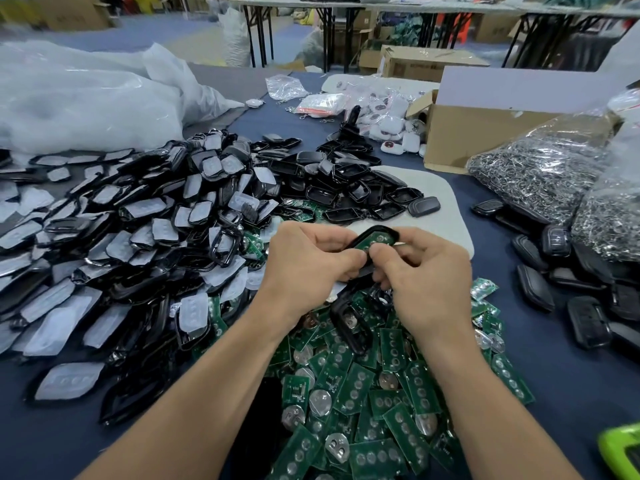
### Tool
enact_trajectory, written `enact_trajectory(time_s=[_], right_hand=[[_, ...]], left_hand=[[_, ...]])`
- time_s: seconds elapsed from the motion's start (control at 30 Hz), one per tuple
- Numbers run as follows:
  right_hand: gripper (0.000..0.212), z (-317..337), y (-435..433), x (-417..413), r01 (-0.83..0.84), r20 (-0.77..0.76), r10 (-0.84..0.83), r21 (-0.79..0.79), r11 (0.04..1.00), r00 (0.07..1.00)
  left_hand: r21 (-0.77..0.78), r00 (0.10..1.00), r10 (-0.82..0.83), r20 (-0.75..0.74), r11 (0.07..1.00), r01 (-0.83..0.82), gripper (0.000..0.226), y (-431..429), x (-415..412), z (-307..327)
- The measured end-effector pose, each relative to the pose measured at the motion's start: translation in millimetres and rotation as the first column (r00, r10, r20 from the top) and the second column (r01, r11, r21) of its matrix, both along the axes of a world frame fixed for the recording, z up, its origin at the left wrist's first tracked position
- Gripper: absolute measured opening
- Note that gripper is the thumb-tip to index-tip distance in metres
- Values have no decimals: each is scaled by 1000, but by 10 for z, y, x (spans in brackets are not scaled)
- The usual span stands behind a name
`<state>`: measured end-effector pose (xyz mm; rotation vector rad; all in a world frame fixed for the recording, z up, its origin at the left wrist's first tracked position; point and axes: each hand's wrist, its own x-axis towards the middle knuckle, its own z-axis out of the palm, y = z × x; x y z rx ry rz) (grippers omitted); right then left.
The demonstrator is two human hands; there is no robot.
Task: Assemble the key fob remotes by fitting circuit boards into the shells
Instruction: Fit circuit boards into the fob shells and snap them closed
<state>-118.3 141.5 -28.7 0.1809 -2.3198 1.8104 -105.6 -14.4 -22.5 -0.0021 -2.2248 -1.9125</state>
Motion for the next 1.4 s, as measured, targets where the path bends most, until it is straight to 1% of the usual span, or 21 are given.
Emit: enact_trajectory(time_s=[0.07, 0.13, 0.2, 0.3, 0.37, 0.47, 0.53, 0.57, 0.63, 0.7, 0.77, 0.83, 0.9, 0.93, 1.07, 1.1, 1.13, 1.2, 1.23, 1.3, 1.4], right_hand=[[20, -2, 25, -9, -22, 25, 23, -43, 999, 999], [22, 10, 39, 0, -47, 35, 47, -26, 999, 998], [23, 14, 29, 9, -43, 50, 43, -3, 999, 998], [19, 27, -51, 31, 2, 52, -3, 36, 999, 999], [22, 70, -168, 59, -9, 27, 7, 72, 997, 1000], [20, 213, -502, -7, -79, -62, 92, 177, 981, 994], [24, 311, -809, -183, -160, -72, 186, 280, 947, 980], [28, 354, -986, -299, -204, -59, 239, 353, 913, 969], [39, 447, -1336, -524, -297, -3, 349, 519, 801, 937], [50, 520, -1687, -700, -376, 45, 476, 680, 630, 879], [58, 554, -1981, -813, -428, 92, 579, 769, 475, 810], [58, 557, -2175, -859, -448, 140, 637, 821, 353, 758], [56, 516, -2268, -869, -442, 147, 687, 854, 275, 712], [55, 488, -2275, -876, -431, 126, 705, 860, 273, 698], [41, 388, -2210, -883, -324, 13, 645, 872, 367, 764], [40, 365, -2142, -871, -320, -23, 616, 840, 439, 787], [37, 353, -2035, -846, -344, -45, 571, 758, 554, 820], [28, 331, -1721, -755, -366, -50, 445, 493, 790, 894], [25, 310, -1529, -694, -348, -36, 384, 353, 869, 923], [31, 272, -1138, -530, -334, 42, 332, 83, 939, 942], [24, 181, -647, -300, -328, 157, 363, -209, 921, 918]], left_hand=[[-163, 999, -24, -39, 987, 17, 25, -6, 9, -4], [-347, 996, -57, -66, 937, 31, 30, -5, 15, -13], [-368, 996, -67, -53, 929, 43, 34, -10, 3, 4], [-300, 992, 85, -96, 948, -110, 52, -63, -8, 84], [-235, 962, 249, -115, 934, -270, 54, -185, -31, 152], [-63, 860, 494, -126, 861, -504, 41, -493, -64, 223], [118, 759, 638, -129, 770, -627, 36, -680, -62, 273], [230, 696, 709, -115, 700, -676, 35, -775, -60, 289], [445, 556, 830, -36, 512, -735, 34, -968, -67, 315], [519, 460, 888, 21, 383, -764, 18, -1117, -68, 324], [495, 412, 911, 7, 355, -793, 15, -1157, -51, 329], [477, 407, 913, -34, 373, -796, 13, -1145, -44, 326], [463, 420, 906, -53, 395, -794, 6, -1139, -54, 304], [458, 423, 905, -50, 397, -796, 5, -1144, -64, 297], [447, 444, 896, -21, 406, -797, 10, -1177, -78, 272], [443, 455, 890, -14, 414, -795, 13, -1172, -81, 264], [441, 473, 881, -5, 426, -790, 15, -1166, -85, 257], [432, 524, 851, 23, 464, -773, 15, -1126, -94, 235], [419, 553, 832, 36, 490, -764, 13, -1093, -96, 223], [402, 636, 771, 42, 569, -717, 9, -986, -101, 204], [340, 814, 577, 67, 754, -563, 13, -755, -116, 189]])
